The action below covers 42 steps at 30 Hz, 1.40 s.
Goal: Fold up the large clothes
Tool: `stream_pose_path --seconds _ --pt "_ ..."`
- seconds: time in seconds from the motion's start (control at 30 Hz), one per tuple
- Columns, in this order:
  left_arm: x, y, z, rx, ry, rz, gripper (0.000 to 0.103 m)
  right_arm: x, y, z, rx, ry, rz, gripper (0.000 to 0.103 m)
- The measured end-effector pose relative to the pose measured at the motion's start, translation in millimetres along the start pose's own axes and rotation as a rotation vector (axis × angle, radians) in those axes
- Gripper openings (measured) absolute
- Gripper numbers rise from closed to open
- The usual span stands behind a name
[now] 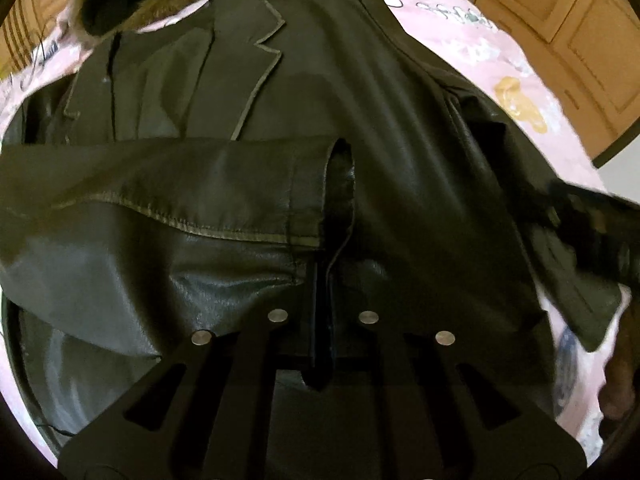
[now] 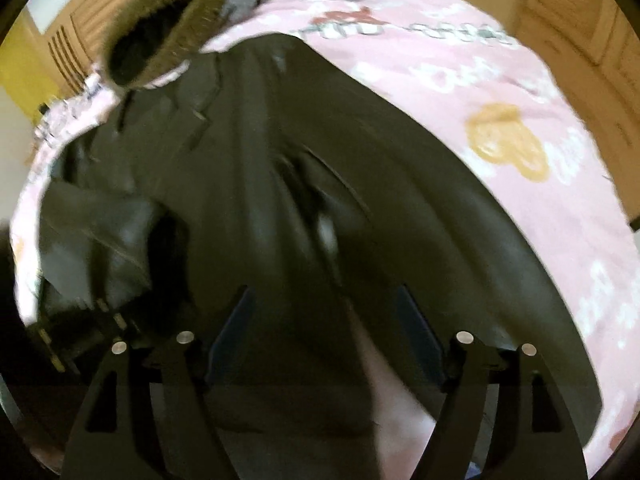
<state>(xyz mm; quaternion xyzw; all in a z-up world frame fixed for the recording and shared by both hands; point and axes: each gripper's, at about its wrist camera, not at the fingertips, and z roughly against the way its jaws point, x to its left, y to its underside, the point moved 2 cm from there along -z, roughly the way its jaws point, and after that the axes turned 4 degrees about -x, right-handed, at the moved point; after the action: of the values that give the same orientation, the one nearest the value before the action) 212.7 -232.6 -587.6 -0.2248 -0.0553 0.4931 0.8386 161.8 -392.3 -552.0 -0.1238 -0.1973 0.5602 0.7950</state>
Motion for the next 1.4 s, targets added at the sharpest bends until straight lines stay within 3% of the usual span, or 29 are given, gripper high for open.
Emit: stream_pose_path --seconds 0.1,0.27,0.4,0.57,0.63,0.7,0.73,0.77,0.8,0.83,0.93,1.17,1.4 --pt "6.4 5.6 7.4 -0.009 -0.001 0.007 0.007 27.6 -20.1 -13.6 0.045 -0.114 -0.005 0.07" --pt "8.0 18.3 10.6 -0.043 -0.018 0.013 0.007 70.2 -35.3 -62.6 0.258 -0.295 -0.019 0.059" --pt "7.8 29.5 10.6 -0.085 -0.01 0.0 0.007 88.0 -32.4 -80.4 0.34 -0.308 0.0 0.059" --pt "14.9 41.4 15.2 -0.16 0.053 0.05 0.007 91.8 -23.1 -88.8 0.405 -0.319 -0.032 0.058" --pt "17.3 42.7 16.2 -0.183 0.073 0.07 0.007 95.3 -20.9 -89.7 0.415 -0.319 -0.026 0.052" --pt "17.6 45.1 17.5 -0.2 0.149 0.089 0.023 101.6 -16.7 -91.8 0.436 -0.322 -0.015 0.028" --pt "17.6 45.4 18.0 -0.205 0.18 0.097 0.031 104.1 -15.3 -93.0 0.441 -0.316 -0.008 0.025" --pt "16.9 45.6 20.0 -0.216 0.221 0.11 0.05 108.1 -13.7 -94.1 0.445 -0.31 0.007 0.019" --pt "15.1 45.5 22.0 -0.228 0.238 0.111 0.057 111.5 -12.2 -94.3 0.445 -0.325 0.008 0.009" --pt "12.9 46.3 23.8 -0.239 0.231 0.103 0.057 111.6 -11.2 -93.4 0.443 -0.333 0.002 0.006" --pt "3.8 47.8 24.0 -0.229 0.175 0.042 0.059 115.6 -14.4 -88.4 0.417 -0.328 0.007 0.005" --pt "18.1 60.4 50.3 -0.232 0.161 0.062 0.062 89.7 -52.5 -55.0 0.276 -0.324 -0.049 0.004" --pt "54.6 74.5 90.9 -0.268 0.056 0.045 0.068 42.8 -97.0 -34.6 0.185 -0.202 -0.042 0.004"
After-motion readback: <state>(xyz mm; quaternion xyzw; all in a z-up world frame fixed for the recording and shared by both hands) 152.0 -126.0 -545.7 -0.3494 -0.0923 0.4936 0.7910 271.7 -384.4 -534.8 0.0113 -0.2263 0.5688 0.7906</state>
